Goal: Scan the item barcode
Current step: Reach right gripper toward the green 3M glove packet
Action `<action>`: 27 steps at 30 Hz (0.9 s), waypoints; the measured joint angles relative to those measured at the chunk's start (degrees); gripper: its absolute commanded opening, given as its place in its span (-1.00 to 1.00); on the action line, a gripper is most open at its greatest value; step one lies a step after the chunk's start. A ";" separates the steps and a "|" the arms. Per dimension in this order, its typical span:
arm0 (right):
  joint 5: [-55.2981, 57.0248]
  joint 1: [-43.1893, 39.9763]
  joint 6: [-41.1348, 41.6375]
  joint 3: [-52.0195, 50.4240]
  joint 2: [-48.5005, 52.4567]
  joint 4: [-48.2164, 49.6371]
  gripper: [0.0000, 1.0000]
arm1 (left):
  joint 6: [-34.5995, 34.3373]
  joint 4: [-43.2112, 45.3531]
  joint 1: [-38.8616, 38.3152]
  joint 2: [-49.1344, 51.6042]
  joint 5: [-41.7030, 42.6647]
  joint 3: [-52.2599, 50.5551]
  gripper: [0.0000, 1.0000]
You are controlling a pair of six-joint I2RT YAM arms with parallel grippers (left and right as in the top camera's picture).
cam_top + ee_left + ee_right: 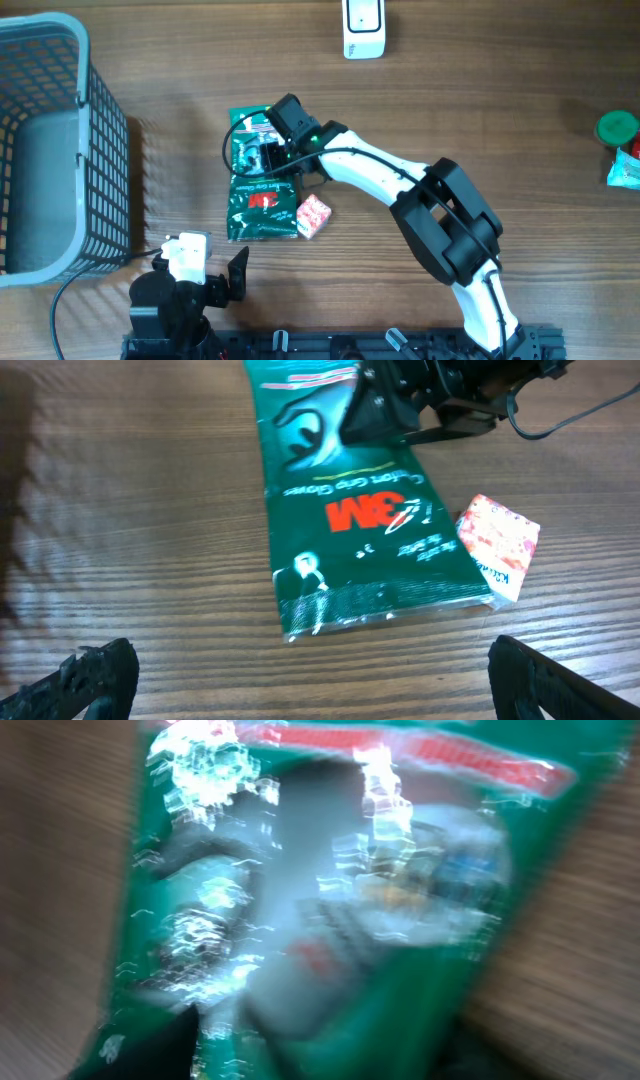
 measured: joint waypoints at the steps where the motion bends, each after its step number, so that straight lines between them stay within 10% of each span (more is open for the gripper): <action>1: -0.04 -0.33 0.66 0.35 0.39 -0.79 -0.91 | 0.00 0.00 0.00 -0.02 0.00 0.00 1.00; 20: 10.14 -12.92 8.46 7.39 -4.76 -32.46 -0.84 | 0.00 0.00 0.00 -0.02 0.00 0.00 1.00; 23: 14.10 -14.34 6.71 7.52 -9.55 -32.85 0.93 | 0.00 0.00 0.00 0.00 0.00 0.00 1.00; 27: 16.46 -14.16 2.10 8.24 -13.35 -34.14 0.99 | 0.00 0.00 0.00 0.00 0.00 0.00 1.00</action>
